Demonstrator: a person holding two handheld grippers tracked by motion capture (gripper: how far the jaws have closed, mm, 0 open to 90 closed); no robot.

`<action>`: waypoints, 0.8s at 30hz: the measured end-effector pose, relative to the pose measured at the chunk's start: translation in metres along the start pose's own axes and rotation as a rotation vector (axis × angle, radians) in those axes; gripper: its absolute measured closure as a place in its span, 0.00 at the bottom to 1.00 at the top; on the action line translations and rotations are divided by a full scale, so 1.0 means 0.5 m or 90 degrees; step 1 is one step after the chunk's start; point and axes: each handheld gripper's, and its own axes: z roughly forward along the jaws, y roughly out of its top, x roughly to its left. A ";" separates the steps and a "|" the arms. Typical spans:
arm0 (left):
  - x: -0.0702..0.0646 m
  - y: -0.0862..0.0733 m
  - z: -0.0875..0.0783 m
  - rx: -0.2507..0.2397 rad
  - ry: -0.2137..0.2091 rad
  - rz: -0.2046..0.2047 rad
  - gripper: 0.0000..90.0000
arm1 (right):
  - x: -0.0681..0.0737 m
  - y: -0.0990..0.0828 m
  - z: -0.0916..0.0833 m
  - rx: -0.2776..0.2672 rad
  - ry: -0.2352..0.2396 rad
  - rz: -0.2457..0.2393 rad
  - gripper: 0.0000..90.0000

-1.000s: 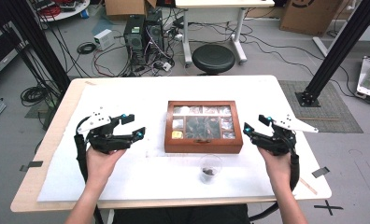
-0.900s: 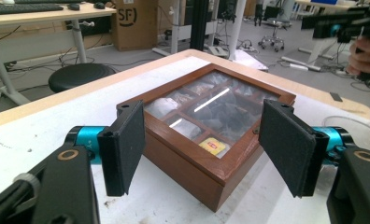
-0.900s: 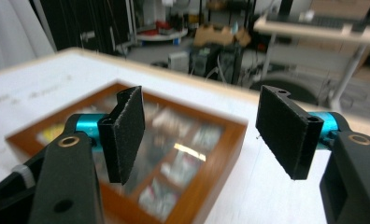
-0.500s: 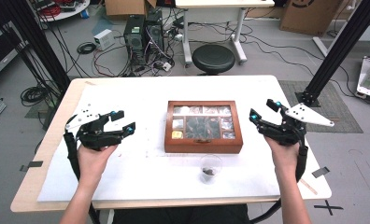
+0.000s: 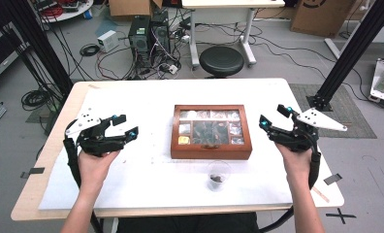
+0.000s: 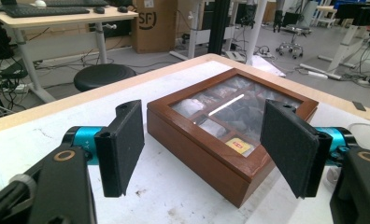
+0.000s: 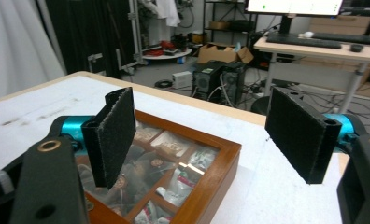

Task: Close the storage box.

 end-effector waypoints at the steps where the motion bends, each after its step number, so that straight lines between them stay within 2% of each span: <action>1: 0.001 0.000 -0.002 0.003 0.005 0.004 0.34 | -0.001 0.000 0.000 0.007 -0.001 0.001 0.28; 7: 0.004 0.000 -0.004 0.008 0.012 0.006 0.32 | -0.004 -0.003 0.000 0.013 -0.002 0.002 0.27; 8: 0.005 0.000 -0.004 0.007 0.015 0.006 0.32 | -0.007 -0.001 0.000 0.014 -0.006 0.007 0.24; 18: 0.013 -0.001 -0.011 0.011 0.023 0.005 0.31 | -0.018 -0.008 0.000 0.018 -0.014 0.017 0.24; 20: 0.018 0.001 -0.014 0.007 0.031 -0.001 0.30 | -0.022 -0.009 0.001 0.018 -0.013 0.025 0.23; 24: 0.019 -0.002 -0.016 0.013 0.037 0.002 0.30 | -0.025 -0.015 0.003 0.025 -0.017 0.026 0.23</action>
